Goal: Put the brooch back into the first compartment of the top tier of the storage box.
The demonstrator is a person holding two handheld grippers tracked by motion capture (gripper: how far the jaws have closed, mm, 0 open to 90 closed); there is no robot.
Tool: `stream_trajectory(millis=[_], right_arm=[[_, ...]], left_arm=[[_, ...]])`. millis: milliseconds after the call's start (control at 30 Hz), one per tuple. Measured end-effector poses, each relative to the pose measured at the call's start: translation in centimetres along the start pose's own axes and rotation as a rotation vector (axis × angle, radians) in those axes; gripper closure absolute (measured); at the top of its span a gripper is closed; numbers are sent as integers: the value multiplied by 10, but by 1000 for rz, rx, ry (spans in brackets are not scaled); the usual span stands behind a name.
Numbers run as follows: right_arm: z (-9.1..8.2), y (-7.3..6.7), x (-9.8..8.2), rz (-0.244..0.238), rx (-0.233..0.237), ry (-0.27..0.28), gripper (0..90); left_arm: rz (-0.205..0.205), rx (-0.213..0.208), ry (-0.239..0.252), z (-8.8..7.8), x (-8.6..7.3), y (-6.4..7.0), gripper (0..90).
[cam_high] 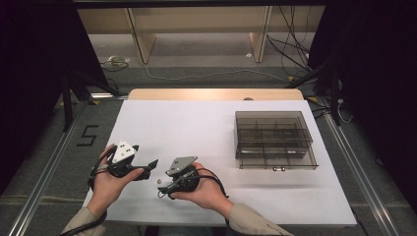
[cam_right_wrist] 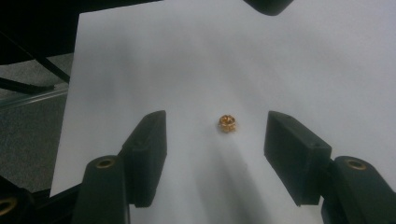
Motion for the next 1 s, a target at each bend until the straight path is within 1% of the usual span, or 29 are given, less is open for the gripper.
stream_trajectory(millis=[333,433,667,767,800,833,867,933,967,1000], right_arm=[[13,2,3,12,-4,-38,430],[17,2,4,11,3,-58,442],[27,1,6,5,1,-74,461],[30,1,5,8,3,-79,466],[31,0,5,18,0,-78,468],[32,1,5,10,1,-83,470],[33,1,5,12,-2,-79,474],[34,0,5,16,0,-90,481],[35,1,5,2,-7,-89,485],[35,1,6,0,-8,-89,489]], left_arm=[[-1,1,-1,0,0,0,143],[1,1,-2,0,0,0,143],[2,7,-2,0,0,-1,144],[1,9,-2,0,-1,-1,144],[1,9,-2,0,-1,-1,144],[2,10,-3,0,-1,-1,145],[1,10,-3,0,-1,-1,145],[2,10,-3,0,-1,-1,145],[2,10,-3,0,0,-1,145],[2,11,-3,0,0,-1,145]])
Point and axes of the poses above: each handheld gripper's, and its own axes: z roughly forward along the jaws, x roughly out of its top, y roughly to its right, the point moved 4 cm from there along z, roughly forward along the jaws, and after that the axes turned 7 degrees about -y, right-handed, at the moved point
